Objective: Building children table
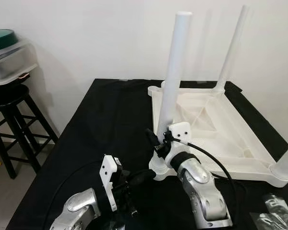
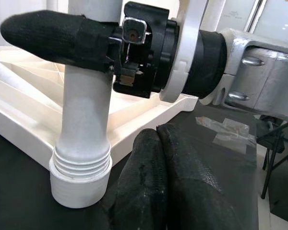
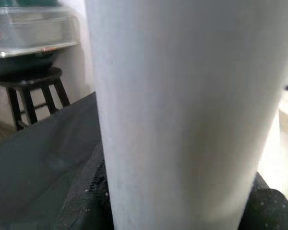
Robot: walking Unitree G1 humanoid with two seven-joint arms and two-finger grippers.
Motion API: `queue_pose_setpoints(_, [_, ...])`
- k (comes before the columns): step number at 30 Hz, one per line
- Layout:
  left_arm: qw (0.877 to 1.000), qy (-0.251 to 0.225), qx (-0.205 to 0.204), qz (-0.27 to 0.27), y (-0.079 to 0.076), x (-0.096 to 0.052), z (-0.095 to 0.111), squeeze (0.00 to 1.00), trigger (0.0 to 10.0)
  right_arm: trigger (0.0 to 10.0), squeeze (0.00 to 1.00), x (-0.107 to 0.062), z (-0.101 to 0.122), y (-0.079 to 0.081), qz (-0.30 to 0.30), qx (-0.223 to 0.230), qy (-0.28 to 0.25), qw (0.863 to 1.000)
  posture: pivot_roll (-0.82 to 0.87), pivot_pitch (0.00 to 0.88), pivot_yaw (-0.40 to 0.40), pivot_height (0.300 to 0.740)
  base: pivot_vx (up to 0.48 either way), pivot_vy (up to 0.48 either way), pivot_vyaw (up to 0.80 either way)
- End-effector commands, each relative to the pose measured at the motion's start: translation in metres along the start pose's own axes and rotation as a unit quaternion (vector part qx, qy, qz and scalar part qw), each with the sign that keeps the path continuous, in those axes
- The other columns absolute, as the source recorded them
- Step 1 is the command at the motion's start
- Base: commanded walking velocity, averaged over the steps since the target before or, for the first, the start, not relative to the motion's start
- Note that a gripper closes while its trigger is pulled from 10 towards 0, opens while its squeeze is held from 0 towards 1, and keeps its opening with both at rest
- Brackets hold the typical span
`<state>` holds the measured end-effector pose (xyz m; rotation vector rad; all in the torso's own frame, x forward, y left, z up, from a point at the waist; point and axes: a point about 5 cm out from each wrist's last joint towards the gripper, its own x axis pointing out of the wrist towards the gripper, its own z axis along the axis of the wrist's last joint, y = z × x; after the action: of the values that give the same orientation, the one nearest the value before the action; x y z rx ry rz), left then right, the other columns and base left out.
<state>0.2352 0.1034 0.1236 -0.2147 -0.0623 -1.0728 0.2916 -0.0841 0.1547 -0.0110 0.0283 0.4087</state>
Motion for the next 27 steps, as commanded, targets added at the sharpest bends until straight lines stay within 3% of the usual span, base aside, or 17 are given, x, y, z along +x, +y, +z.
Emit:
queue_pose_setpoints(1, [1.0, 0.001, -0.004, 0.009, 0.002, -0.001, -0.002, 0.0, 10.0, 10.0, 0.0, -0.008, -0.028, 0.005, 0.008, 0.02, 0.075, 0.997, -0.05, 0.0, -0.031, 0.74, 0.0, 0.0, 0.0])
queue_pose_setpoints(2, [1.0, 0.001, -0.004, 0.008, 0.002, 0.0, -0.003, 0.0, 10.0, 10.0, 0.0, -0.009, -0.026, 0.008, 0.021, 0.045, 0.066, 0.997, -0.05, 0.0, -0.03, 0.74, 0.0, 0.0, 0.0])
queue_pose_setpoints(3, [1.0, 0.002, -0.004, 0.007, 0.002, 0.0, -0.003, 0.0, 10.0, 10.0, 1.0, -0.01, -0.02, 0.012, 0.049, 0.073, 0.048, 0.995, -0.04, 0.0, -0.031, 0.74, 0.0, 0.0, 0.0])
queue_pose_setpoints(6, [1.0, 0.002, -0.005, 0.006, 0.002, 0.0, -0.003, 0.0, 10.0, 10.0, 1.0, -0.01, -0.016, 0.015, 0.069, 0.092, 0.037, 0.993, -0.04, 0.0, -0.031, 0.74, 0.0, 0.0, 0.0])
queue_pose_setpoints(8, [1.0, 0.002, -0.004, 0.006, 0.002, 0.001, -0.003, 0.0, 10.0, 10.0, 1.0, -0.006, -0.007, 0.016, 0.129, 0.083, 0.025, 0.988, -0.04, 0.0, -0.034, 0.74, 0.0, 0.0, 0.0])
queue_pose_setpoints(9, [1.0, 0.002, -0.004, 0.007, 0.002, 0.001, -0.003, 0.0, 10.0, 10.0, 0.0, -0.002, -0.001, 0.009, 0.163, 0.085, 0.019, 0.983, -0.04, 0.0, -0.034, 0.74, 0.0, 0.0, 0.0])
queue_pose_setpoints(14, [1.0, 0.001, -0.003, 0.008, 0.002, 0.002, -0.003, 0.0, 10.0, 10.0, 0.0, 0.001, 0.007, -0.003, 0.211, 0.085, 0.009, 0.974, -0.03, 0.0, -0.039, 0.74, 0.0, 0.0, 0.0])
queue_pose_setpoints(15, [1.0, 0.001, -0.003, 0.009, 0.003, 0.002, -0.004, 0.0, 10.0, 10.0, 0.0, 0.003, 0.008, -0.012, 0.25, 0.067, 0.013, 0.966, -0.02, 0.0, -0.04, 0.74, 0.0, 0.0, 0.0])
queue_pose_setpoints(18, [1.0, 0.001, -0.002, 0.009, 0.003, 0.003, -0.004, 0.0, 10.0, 10.0, 0.0, 0.003, 0.01, -0.022, 0.288, 0.044, 0.016, 0.957, -0.02, 0.0, -0.042, 0.74, 0.0, 0.0, 0.0])
queue_pose_setpoints(19, [1.0, 0.001, -0.002, 0.01, 0.003, 0.004, -0.005, 0.0, 10.0, 10.0, 0.0, 0.008, 0.014, -0.04, 0.35, 0.022, 0.026, 0.936, -0.02, 0.0, -0.041, 0.74, 0.0, 0.0, 0.0])
queue_pose_setpoints(25, [1.0, 0.002, -0.001, 0.009, 0.003, 0.004, -0.006, 0.0, 10.0, 9.6, 0.0, 0.019, 0.016, -0.053, 0.374, 0.034, 0.039, 0.926, -0.01, 0.0, -0.041, 0.74, 0.0, 0.0, 0.0])
queue_pose_setpoints(26, [1.0, 0.002, -0.001, 0.009, 0.002, 0.004, -0.006, 0.0, 10.0, 0.0, 0.0, 0.022, 0.015, -0.054, 0.382, 0.032, 0.044, 0.922, 0.0, 0.0, -0.041, 0.74, 0.0, 0.0, 0.0])
queue_pose_setpoints(27, [1.0, 0.002, -0.001, 0.009, 0.002, 0.004, -0.006, 0.0, 10.0, 0.0, 0.0, 0.022, 0.015, -0.054, 0.382, 0.032, 0.044, 0.922, 0.0, 0.0, -0.041, 0.74, 0.0, 0.0, 0.0])
